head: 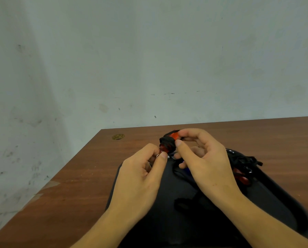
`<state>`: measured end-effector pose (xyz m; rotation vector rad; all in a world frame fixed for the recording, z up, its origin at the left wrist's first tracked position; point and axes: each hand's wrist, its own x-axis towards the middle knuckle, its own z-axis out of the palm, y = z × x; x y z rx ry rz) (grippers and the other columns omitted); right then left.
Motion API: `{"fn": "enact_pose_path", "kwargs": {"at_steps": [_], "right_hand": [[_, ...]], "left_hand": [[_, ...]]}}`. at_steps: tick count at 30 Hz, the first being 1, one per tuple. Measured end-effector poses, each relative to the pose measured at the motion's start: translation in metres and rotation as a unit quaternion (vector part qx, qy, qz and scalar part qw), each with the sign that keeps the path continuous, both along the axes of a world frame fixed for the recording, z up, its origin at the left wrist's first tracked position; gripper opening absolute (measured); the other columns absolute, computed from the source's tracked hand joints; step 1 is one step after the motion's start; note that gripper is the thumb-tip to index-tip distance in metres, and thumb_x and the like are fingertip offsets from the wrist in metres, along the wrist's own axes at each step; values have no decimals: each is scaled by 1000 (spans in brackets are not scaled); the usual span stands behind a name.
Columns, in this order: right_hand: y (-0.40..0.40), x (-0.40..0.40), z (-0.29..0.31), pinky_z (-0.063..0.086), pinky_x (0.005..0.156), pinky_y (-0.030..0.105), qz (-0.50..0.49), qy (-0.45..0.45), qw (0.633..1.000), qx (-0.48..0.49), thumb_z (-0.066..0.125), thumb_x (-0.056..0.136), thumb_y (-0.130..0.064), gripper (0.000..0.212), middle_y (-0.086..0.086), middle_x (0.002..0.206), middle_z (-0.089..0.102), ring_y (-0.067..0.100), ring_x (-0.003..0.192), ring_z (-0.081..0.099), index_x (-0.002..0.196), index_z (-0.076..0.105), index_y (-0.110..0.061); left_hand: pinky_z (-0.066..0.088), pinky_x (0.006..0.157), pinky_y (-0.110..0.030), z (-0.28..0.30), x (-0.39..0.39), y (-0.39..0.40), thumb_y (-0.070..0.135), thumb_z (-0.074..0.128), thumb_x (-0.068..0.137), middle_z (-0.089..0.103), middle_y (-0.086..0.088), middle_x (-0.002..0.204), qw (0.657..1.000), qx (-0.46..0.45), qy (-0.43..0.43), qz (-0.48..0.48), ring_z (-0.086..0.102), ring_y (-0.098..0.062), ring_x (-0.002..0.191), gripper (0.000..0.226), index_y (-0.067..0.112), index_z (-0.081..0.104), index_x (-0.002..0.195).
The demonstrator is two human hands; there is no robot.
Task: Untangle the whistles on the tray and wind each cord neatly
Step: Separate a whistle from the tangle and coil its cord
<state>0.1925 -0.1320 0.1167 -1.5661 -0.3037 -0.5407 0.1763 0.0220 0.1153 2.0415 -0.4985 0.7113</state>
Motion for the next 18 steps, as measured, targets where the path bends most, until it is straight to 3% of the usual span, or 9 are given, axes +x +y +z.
{"fn": "enact_pose_path", "kwargs": {"at_steps": [9, 13, 18], "right_hand": [[-3, 4, 5, 54, 50, 25, 52, 87, 987, 127, 63, 95, -12, 9, -4, 72, 71, 12, 62, 66, 93, 70, -16], [-2, 2, 7, 53, 48, 24, 74, 89, 982, 149, 64, 93, -10, 9, -3, 66, 69, 10, 60, 64, 97, 71, -15], [-1, 3, 7, 52, 47, 24, 93, 103, 976, 169, 66, 91, -14, 10, -1, 66, 69, 9, 61, 62, 98, 73, -17]], "left_hand": [[35, 52, -26, 1, -2, 1, 42, 52, 94, 51, -5, 66, 999, 32, -10, -31, 45, -14, 56, 28, 19, 57, 79], [40, 55, -39, 1, -3, -2, 40, 53, 95, 57, -10, 67, 997, -28, 29, -61, 51, -28, 59, 24, 20, 59, 82], [44, 61, -47, -1, -4, -4, 48, 50, 97, 62, -13, 72, 993, -54, 60, -85, 53, -33, 60, 30, 23, 59, 84]]}}
